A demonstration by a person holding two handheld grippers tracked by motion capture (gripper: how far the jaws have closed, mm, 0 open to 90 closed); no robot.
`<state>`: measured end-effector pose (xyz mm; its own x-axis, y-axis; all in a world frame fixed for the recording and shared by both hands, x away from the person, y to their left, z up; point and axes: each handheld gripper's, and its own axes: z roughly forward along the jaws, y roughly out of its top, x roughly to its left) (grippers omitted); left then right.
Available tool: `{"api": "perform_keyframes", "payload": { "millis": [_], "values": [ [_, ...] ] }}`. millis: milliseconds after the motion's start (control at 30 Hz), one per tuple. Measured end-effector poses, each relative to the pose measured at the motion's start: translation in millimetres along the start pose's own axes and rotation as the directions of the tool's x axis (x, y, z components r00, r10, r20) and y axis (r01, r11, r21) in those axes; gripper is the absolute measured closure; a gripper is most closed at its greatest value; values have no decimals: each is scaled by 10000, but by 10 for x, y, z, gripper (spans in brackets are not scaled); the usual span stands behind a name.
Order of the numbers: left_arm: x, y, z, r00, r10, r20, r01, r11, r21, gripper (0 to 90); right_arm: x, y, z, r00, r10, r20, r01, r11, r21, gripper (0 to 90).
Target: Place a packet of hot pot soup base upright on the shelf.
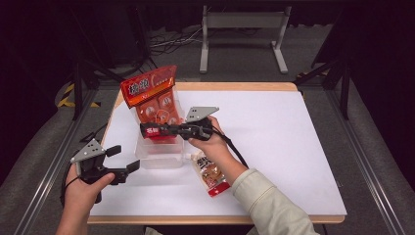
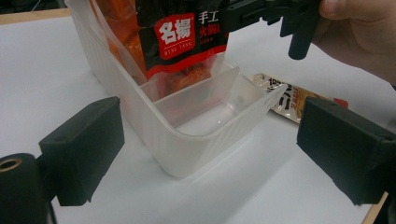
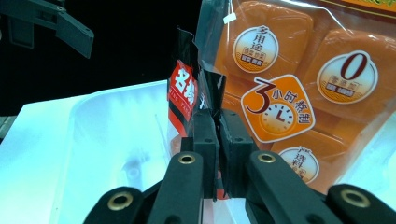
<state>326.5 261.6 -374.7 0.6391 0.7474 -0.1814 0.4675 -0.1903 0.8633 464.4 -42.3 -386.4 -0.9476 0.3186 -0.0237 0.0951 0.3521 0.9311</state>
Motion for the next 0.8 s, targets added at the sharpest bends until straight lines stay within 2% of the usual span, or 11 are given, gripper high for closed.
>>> {"api": "perform_keyframes", "payload": {
  "millis": [167,267,400,500,533,633,800],
  "values": [
    [-3,-1,8,10000,14,18,-14,10000,31,84,-5,-12,-6,9999,66,86,-66,10000,-28,871],
    [2,-2,8,10000,13,7,-13,10000,23,84,-6,6,0,9998,116,136,-117,9999,34,834],
    [5,-10,19,10000,1,30,-1,10000,55,84,-19,12,-22,9987,490,118,-489,9988,-31,737],
    [10,-12,17,10000,-18,43,18,10000,60,83,-38,16,-69,9963,845,137,-844,9964,-33,624],
    [10,-12,17,10000,-18,43,18,10000,60,84,-38,16,-69,9963,845,137,-844,9964,-33,624],
    [21,-12,15,10000,-20,11,20,10000,44,83,-38,40,-129,9944,1012,292,-1011,9949,-54,489],
    [20,2,24,10000,18,0,-18,10000,20,83,-5,94,-272,9941,978,477,-970,9951,-193,422]
  ]
}}
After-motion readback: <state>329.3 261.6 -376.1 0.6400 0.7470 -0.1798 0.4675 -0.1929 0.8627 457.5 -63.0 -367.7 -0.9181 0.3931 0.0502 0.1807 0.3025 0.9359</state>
